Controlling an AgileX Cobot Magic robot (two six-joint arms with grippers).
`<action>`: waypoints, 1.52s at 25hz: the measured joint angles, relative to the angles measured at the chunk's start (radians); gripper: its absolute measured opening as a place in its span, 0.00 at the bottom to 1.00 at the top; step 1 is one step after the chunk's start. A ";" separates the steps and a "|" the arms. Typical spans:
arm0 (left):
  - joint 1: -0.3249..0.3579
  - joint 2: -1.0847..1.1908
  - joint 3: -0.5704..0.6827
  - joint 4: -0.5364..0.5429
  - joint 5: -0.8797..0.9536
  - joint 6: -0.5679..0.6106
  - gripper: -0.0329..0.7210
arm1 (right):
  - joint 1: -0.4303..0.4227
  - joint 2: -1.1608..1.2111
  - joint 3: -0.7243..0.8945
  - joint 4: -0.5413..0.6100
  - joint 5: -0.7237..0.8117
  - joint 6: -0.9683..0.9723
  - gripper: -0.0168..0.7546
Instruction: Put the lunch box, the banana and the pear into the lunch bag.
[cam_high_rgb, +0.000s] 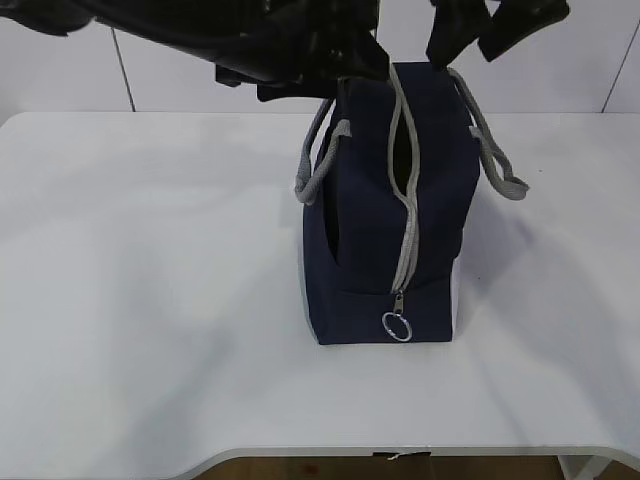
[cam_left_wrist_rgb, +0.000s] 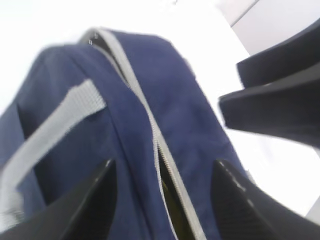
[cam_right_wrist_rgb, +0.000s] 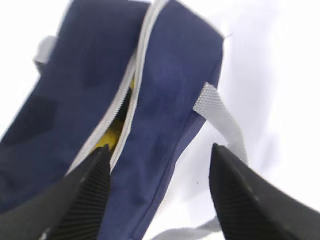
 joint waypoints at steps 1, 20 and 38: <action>0.008 -0.016 0.000 0.005 0.016 0.000 0.65 | 0.000 -0.015 0.000 0.000 0.000 0.000 0.67; 0.080 -0.324 0.000 0.279 0.535 0.000 0.45 | 0.000 -0.546 0.379 0.072 0.000 -0.037 0.67; 0.080 -0.333 0.009 0.301 0.644 -0.038 0.43 | 0.000 -0.944 1.231 0.468 -0.361 -0.629 0.67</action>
